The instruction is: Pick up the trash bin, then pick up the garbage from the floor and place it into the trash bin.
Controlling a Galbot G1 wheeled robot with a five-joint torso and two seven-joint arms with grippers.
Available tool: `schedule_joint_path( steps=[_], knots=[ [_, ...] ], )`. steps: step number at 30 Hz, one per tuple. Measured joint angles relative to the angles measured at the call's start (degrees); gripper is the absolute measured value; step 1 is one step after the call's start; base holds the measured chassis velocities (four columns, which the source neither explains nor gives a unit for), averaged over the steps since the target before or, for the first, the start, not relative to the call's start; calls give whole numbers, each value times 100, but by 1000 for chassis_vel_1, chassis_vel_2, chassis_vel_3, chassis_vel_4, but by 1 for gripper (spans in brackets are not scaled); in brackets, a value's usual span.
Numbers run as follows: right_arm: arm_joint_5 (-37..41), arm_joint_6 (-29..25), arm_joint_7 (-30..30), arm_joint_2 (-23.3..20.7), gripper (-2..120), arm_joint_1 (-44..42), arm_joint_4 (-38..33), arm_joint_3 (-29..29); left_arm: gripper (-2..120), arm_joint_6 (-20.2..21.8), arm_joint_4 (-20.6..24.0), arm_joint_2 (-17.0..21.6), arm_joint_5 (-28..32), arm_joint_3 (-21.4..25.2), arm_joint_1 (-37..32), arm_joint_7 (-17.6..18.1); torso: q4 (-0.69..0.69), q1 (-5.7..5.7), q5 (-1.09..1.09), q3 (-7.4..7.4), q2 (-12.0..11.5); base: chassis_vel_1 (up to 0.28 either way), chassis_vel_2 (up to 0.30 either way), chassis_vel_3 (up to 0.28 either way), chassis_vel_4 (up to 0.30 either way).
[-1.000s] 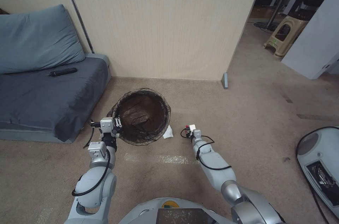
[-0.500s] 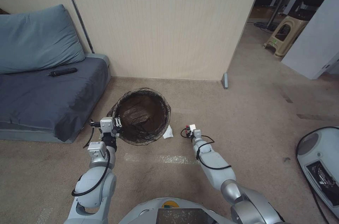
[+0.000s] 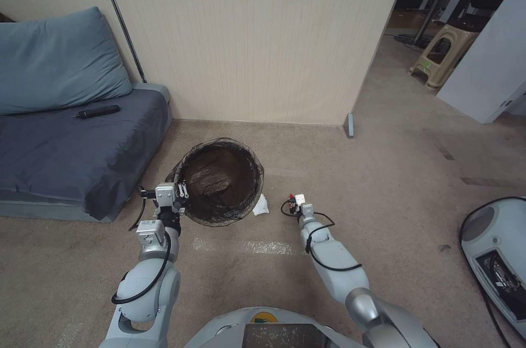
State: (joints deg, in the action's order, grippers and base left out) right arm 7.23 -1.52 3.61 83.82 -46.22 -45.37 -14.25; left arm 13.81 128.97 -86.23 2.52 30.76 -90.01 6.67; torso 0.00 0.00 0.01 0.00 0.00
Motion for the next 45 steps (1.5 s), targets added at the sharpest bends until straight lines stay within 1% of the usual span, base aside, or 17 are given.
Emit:
schedule_joint_path(
  steps=[3,11,13,15,19,20,22,23,25,26,28,29,30,31,32,38,45],
  knots=[
    [62,0,68,-153,0,-439,-737,-28,0,-1,-115,-3,22,18,33,24,1,0,0,0,0,0,0,0,0],
    [135,-2,119,-293,0,-795,-1435,-121,0,-1,-178,-8,57,19,48,42,0,0,0,0,0,0,0,0,0],
    [208,-4,159,-400,0,-1042,-2040,-202,0,0,-215,-10,74,20,61,55,1,0,0,0,0,0,0,0,0],
    [220,-5,166,-425,0,-1109,-2210,-227,0,0,-225,-11,81,20,65,61,1,0,0,0,0,0,0,0,0],
    [227,-165,215,-597,0,-1655,-3545,-514,0,48,-298,-9,178,13,65,146,0,0,0,0,0,0,0,0,0],
    [227,-165,215,-597,0,-1655,-3545,-514,0,48,-298,-9,178,13,65,146,0,0,0,0,0,0,0,0,0],
    [178,-425,170,-701,0,-1949,-4324,-716,0,115,-298,-10,244,-44,25,194,1,0,0,0,0,0,0,0,0],
    [178,-425,170,-701,0,-1949,-4324,-716,0,115,-298,-10,244,-44,25,194,1,0,0,0,0,0,0,0,0],
    [188,-594,62,-758,0,-2107,-4838,-804,0,163,-278,-13,292,-97,-5,212,0,0,-1,0,0,0,0,0,0],
    [188,-594,62,-758,0,-2107,-4838,-804,0,163,-278,-13,292,-97,-5,212,0,0,-1,0,0,0,0,0,0],
    [262,-715,-81,-816,0,-2272,-5354,-862,0,190,-265,-15,312,-136,-24,222,0,0,0,0,0,0,0,0,0],
    [273,-725,-96,-822,0,-2286,-5402,-868,0,195,-264,-15,316,-142,-27,223,0,0,0,0,0,0,0,0,0],
    [389,-803,-253,-881,0,-2435,-5855,-899,0,229,-259,-14,351,-184,-41,230,0,0,-1,1,0,0,0,0,0],
    [389,-803,-253,-881,0,-2435,-5855,-899,0,229,-259,-14,351,-184,-41,230,0,0,-1,1,0,0,0,0,0],
    [479,-871,-417,-928,0,-2533,-6155,-899,0,255,-259,-10,390,-223,-50,237,1,0,0,0,0,0,0,0,0],
    [731,-1025,-1183,-1200,0,-2765,-7382,-576,0,474,-252,24,656,-493,-101,239,1,0,-1,0,0,0,0,0,0],
    [731,-835,-1313,-1364,0,-2606,-7745,64,0,572,-207,33,687,-570,-97,243,0,0,-1,0,0,0,0,0,0]
  ],
)
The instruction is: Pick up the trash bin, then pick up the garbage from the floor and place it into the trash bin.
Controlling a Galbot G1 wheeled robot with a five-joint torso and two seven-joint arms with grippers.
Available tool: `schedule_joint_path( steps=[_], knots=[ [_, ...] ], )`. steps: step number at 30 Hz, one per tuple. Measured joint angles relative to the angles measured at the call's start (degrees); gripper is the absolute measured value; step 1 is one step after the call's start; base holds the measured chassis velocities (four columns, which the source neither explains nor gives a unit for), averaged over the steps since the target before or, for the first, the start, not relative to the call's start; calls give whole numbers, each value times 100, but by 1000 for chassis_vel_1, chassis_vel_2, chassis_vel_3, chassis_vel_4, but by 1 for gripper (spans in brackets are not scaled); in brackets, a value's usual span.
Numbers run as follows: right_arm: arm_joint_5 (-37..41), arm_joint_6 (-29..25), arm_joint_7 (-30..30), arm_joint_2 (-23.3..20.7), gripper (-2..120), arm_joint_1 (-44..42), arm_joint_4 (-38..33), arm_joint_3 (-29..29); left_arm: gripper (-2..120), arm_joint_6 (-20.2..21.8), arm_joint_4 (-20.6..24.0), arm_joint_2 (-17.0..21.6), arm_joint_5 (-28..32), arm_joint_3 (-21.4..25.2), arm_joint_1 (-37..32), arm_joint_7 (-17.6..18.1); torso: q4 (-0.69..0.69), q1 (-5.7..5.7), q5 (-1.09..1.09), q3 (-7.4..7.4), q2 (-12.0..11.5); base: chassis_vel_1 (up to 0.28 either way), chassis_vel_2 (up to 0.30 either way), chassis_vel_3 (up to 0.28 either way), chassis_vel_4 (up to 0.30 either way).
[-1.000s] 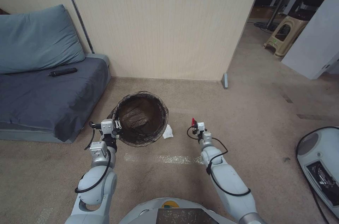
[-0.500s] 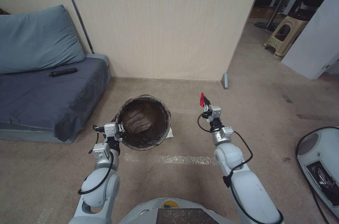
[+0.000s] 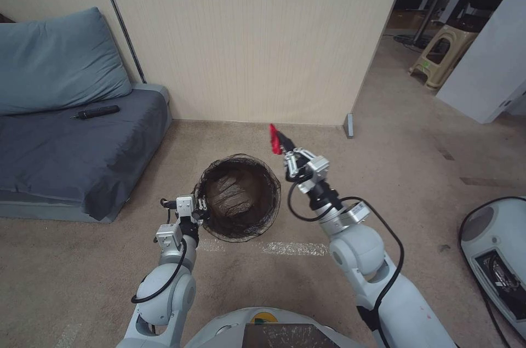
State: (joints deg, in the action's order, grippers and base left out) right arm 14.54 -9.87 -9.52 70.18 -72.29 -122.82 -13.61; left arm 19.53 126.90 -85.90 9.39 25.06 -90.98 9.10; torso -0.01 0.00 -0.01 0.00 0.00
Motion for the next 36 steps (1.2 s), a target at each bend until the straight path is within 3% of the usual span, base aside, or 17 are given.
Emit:
schedule_joint_path(
  steps=[5,9,24,36],
  knots=[
    [-179,198,39,8,0,424,112,884,0,148,105,11,112,-69,-26,49,0,0,0,0,0,0,0,0,0],
    [-298,217,78,57,0,547,373,1182,0,174,129,5,122,-76,-37,65,-1,0,0,-1,0,0,0,0,0],
    [-414,95,148,113,0,495,1142,1382,0,197,198,-23,139,-91,-36,89,1,0,1,-1,0,0,0,0,0],
    [-468,79,185,132,-1,411,1349,1425,0,197,228,-30,138,-93,-38,94,1,0,1,-1,0,0,0,0,0]
  ],
)
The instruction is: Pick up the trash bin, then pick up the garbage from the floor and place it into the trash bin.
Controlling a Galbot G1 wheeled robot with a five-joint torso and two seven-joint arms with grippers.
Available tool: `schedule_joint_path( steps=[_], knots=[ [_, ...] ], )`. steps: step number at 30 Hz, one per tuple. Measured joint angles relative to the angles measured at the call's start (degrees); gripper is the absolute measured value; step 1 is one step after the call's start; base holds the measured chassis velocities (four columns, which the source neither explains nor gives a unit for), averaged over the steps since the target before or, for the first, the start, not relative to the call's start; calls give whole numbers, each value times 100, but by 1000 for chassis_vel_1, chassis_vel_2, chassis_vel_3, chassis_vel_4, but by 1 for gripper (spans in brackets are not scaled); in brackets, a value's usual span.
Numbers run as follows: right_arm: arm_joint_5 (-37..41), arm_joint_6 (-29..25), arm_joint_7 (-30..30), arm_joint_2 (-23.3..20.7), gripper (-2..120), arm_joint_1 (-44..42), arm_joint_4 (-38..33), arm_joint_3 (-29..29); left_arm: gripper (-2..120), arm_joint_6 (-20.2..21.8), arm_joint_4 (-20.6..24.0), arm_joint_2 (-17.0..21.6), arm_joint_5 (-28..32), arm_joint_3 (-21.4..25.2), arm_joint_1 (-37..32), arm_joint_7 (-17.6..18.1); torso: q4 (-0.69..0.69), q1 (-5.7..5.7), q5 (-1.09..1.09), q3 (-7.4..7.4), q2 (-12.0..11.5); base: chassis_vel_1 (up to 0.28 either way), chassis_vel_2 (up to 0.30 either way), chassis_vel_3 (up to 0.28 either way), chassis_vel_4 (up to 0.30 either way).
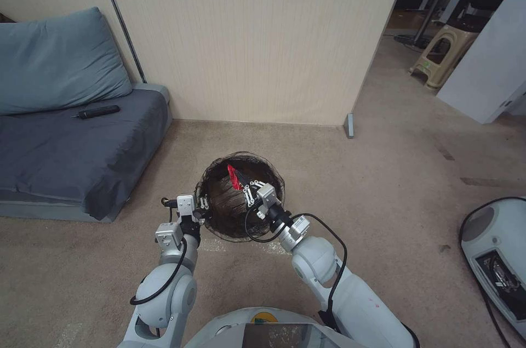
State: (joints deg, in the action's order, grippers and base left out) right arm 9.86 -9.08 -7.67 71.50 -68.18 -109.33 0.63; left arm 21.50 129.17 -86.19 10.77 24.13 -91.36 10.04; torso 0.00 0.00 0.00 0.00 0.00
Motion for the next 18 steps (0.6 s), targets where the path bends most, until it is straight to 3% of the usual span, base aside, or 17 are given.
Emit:
schedule_joint_path(
  steps=[4,5,7,9,11,12,18],
  knots=[
    [0,0,0,0,-1,0,0,0,0,0,0,0,0,0,0,0,0,0,0,0,0,0,0,0,0],
    [-6,0,4,2,17,-3,11,2,0,0,0,-1,0,0,0,0,0,0,0,0,0,0,0,0,0],
    [-7,0,6,2,20,-4,13,3,0,0,1,-1,0,0,0,0,0,0,0,0,0,0,0,0,0],
    [-20,0,17,5,33,-11,39,7,0,0,3,-3,0,0,1,0,0,0,0,0,0,0,0,0,0],
    [-23,0,20,5,33,-13,43,8,0,0,4,-4,0,0,1,0,0,0,0,0,0,0,0,0,0],
    [-33,1,30,6,45,-31,67,13,0,0,7,-5,0,0,1,0,0,0,0,0,0,0,0,0,0],
    [-50,4,36,7,66,-94,110,20,0,0,9,-4,7,5,7,1,0,0,0,0,0,0,0,0,0]
  ],
)
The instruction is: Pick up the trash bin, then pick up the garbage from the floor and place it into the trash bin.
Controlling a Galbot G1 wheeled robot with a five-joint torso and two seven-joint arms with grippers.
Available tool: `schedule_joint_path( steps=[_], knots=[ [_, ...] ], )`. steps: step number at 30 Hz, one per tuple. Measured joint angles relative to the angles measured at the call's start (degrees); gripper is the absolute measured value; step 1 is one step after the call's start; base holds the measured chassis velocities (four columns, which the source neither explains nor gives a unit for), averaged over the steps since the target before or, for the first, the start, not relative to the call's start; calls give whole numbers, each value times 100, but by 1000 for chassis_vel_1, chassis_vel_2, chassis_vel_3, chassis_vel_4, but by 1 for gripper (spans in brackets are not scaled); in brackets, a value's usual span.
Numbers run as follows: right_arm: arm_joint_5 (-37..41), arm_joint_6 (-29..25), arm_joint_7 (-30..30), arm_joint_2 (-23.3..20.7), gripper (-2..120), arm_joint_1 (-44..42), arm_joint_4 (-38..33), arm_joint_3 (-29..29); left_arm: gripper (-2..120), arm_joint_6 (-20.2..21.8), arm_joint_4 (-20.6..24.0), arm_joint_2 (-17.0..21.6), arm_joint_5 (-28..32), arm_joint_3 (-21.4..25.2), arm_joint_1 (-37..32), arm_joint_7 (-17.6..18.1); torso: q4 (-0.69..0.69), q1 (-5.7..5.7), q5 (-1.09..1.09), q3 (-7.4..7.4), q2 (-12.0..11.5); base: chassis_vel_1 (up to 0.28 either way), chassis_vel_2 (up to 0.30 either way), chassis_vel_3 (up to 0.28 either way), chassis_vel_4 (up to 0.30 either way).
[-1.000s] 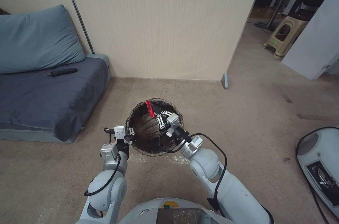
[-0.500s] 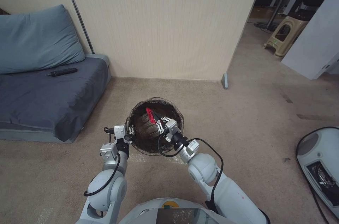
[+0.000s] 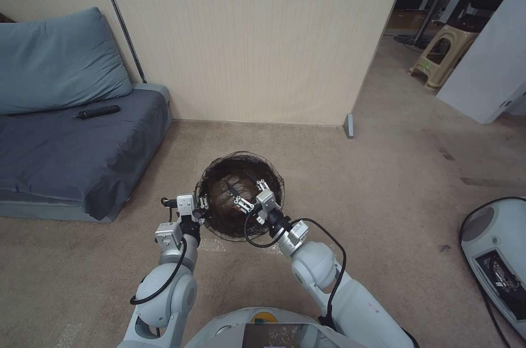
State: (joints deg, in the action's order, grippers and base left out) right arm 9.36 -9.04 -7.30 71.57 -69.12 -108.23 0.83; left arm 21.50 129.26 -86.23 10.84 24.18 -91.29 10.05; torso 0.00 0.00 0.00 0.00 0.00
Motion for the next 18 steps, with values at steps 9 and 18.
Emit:
schedule_joint_path(
  steps=[9,18],
  knots=[
    [-34,-7,7,0,95,-66,-7,8,0,-3,-15,-4,1,5,3,2,0,0,0,0,0,0,0,0,0],
    [71,93,227,-17,100,148,-365,-50,0,-4,-16,-12,-3,136,38,82,0,0,0,0,0,0,0,0,0]
  ],
)
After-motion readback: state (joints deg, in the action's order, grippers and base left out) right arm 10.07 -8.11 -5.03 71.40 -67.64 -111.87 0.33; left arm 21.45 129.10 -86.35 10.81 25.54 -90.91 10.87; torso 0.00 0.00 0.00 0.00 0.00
